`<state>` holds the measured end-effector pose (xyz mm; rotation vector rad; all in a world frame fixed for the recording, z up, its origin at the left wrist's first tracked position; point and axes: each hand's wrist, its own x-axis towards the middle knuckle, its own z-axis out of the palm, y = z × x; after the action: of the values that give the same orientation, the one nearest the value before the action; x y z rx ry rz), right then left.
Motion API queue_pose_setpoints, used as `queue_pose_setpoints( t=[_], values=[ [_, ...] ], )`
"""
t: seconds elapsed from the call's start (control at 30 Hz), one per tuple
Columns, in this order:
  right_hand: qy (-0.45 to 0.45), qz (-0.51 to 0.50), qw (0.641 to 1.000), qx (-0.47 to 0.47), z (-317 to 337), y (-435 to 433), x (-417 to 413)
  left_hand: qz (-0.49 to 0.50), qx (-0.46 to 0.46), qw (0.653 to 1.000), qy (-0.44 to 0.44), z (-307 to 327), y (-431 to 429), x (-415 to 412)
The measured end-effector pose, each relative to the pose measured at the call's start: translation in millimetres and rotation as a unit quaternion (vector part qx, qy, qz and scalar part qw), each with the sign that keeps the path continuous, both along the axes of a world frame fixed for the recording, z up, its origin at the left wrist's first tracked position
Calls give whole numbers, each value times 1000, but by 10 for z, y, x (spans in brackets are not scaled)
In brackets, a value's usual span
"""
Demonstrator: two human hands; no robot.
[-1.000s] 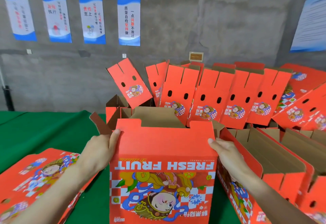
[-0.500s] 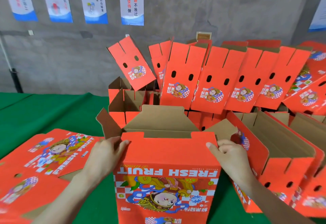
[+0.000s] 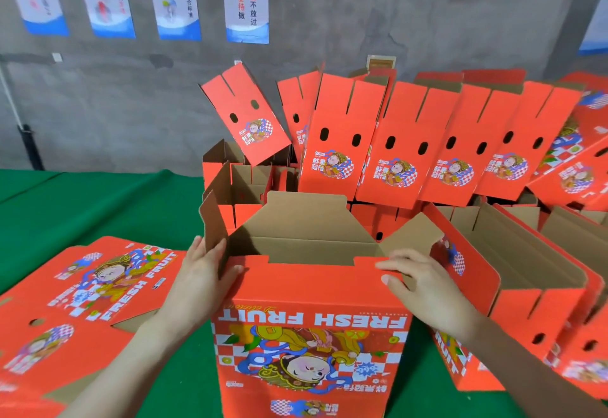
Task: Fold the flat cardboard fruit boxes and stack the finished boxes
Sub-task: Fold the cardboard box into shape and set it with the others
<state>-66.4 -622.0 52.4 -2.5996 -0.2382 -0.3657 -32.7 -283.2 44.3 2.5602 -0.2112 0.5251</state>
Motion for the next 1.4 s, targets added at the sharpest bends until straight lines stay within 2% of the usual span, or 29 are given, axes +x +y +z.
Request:
queue_pose_setpoints(
  t=[0.1,0.2,0.33,0.57,0.63,0.73,0.83,0.87,0.93,0.97,1.03,1.1,1.23,1.33,1.4],
  values=[
    [88,6,994,-72,87,-51,45,-25,12,1000,-11,9,0,-2],
    [99,17,989,-112,131,-44,63,-92,-3,993,-75,37,-9,-27],
    [79,11,985,-156,161,-27,77,-176,18,978,-112,73,11,-40],
    [30,3,990,-139,139,56,99,-154,36,980,-122,32,98,-21],
    [19,-36,978,-203,121,94,100,-142,47,982,-119,24,90,-5],
    [-53,-99,935,-336,173,172,132,-128,47,984,-116,16,79,37],
    [-78,-40,919,-384,251,252,187,-132,37,984,-114,20,89,75],
    [-52,3,924,-379,261,271,224,-136,38,983,-116,22,89,83],
    [58,72,947,-308,329,332,290,-140,41,982,-120,16,81,93],
    [108,92,955,-261,363,361,325,-140,41,982,-119,13,78,98],
    [153,100,959,-216,376,402,408,-140,35,983,-114,12,80,108],
    [163,83,963,-196,328,422,481,-149,36,983,-106,46,74,105],
    [149,41,955,-251,236,417,557,-194,58,975,-89,58,56,111],
    [141,37,949,-278,186,421,583,-150,26,988,-9,125,63,184],
    [144,35,951,-272,157,421,587,-117,7,993,-21,205,-5,316]
  ],
)
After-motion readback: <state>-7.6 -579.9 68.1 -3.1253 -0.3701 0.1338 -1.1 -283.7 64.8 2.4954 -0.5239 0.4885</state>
